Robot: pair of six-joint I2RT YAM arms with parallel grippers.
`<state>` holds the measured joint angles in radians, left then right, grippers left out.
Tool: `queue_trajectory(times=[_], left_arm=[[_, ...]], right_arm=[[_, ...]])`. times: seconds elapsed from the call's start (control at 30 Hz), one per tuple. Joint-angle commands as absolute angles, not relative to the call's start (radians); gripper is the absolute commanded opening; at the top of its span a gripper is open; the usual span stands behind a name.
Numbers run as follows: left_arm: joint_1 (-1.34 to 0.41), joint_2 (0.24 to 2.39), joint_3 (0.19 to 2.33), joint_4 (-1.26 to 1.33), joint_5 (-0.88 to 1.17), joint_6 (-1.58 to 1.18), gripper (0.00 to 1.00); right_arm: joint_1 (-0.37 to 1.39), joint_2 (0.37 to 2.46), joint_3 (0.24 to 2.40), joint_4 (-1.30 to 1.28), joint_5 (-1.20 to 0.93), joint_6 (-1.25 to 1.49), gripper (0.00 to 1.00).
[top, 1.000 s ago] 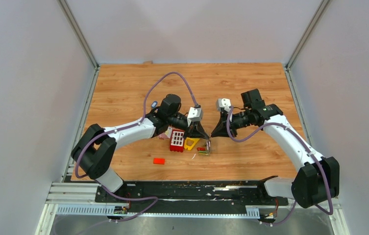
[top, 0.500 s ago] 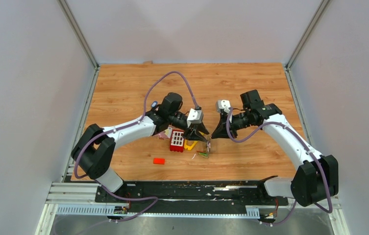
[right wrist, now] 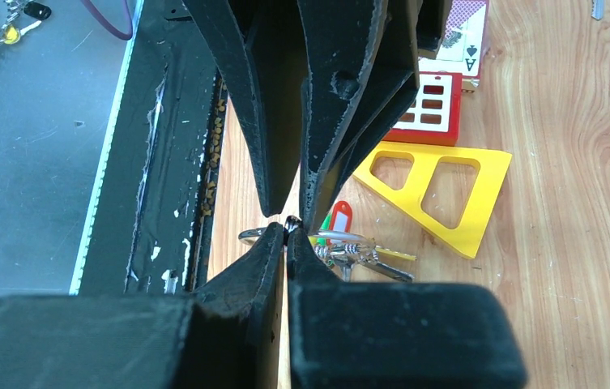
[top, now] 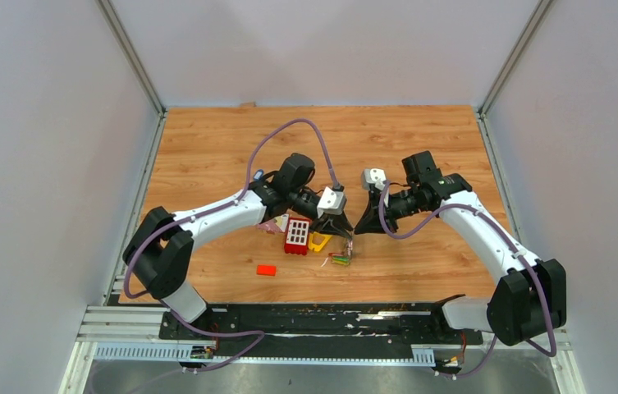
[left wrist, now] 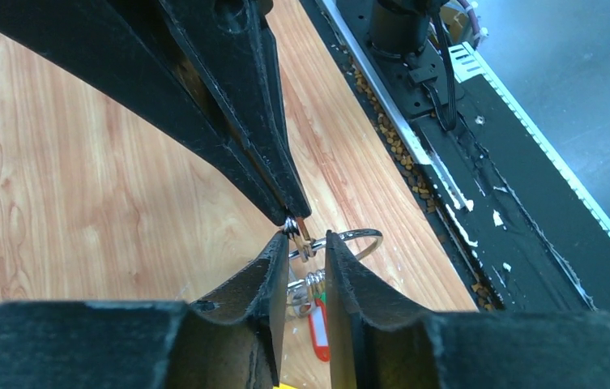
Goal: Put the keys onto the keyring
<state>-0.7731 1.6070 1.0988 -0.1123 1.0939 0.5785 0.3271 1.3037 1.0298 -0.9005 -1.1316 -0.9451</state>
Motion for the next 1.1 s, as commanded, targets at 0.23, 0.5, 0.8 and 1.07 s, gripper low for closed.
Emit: queue_trajectory(times=[0.23, 0.5, 0.8, 1.07], left_arm=[[-0.785, 1.642, 1.094, 0.023, 1.140, 0.458, 0.09], [-0.784, 1.614, 1.052, 0.091, 1.104, 0.365, 0.00], [-0.783, 1.500, 0.972, 0.178, 0.819, 0.135, 0.00], [-0.784, 1.438, 0.921, 0.240, 0.654, -0.050, 0.00]], right_arm=[[0.331, 1.295, 1.065, -0.877, -1.184, -0.967, 0.00], [0.330, 1.279, 1.052, -0.805, -1.110, -0.892, 0.05], [0.328, 1.162, 0.998, -0.628, -0.938, -0.721, 0.46], [0.334, 1.111, 0.936, -0.502, -0.901, -0.604, 0.52]])
